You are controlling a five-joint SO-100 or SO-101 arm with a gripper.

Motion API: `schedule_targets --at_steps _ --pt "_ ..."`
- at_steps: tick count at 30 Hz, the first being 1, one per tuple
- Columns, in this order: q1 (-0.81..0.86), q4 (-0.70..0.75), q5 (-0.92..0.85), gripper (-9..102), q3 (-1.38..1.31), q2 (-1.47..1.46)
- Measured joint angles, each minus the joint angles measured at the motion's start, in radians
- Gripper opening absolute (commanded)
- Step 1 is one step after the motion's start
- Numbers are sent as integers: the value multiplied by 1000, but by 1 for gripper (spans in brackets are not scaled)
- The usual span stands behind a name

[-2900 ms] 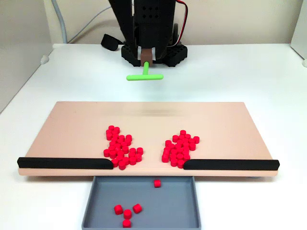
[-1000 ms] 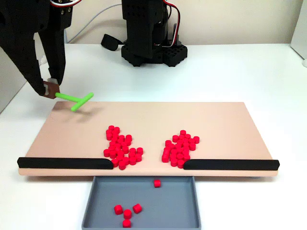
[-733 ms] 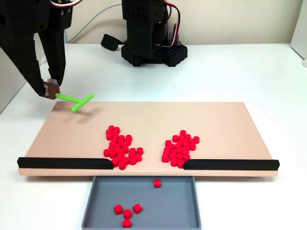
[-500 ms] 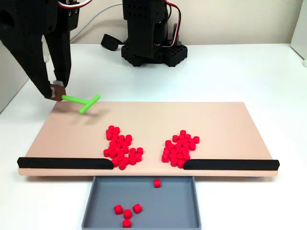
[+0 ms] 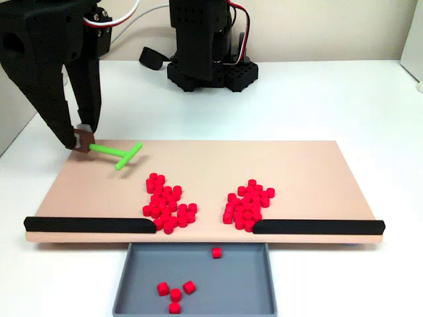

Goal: Gather the right side granules

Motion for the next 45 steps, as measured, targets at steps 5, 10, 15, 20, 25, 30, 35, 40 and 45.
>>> schedule_targets --at_steps 5,10,15,20,25,30,35,40,45 --pt "2 -26 0 0 0 -25" --pt "-3 -40 0 0 0 -34" --pt "-20 -41 0 0 0 -37" --pt "-20 -41 0 0 0 -37" --pt "-20 -41 0 0 0 -37" --pt "-20 -40 0 0 -23 -64" --pt "-20 -41 0 0 -29 -69" --pt "-20 -41 0 0 -40 -78" --pt "-29 -35 0 0 -57 -92"
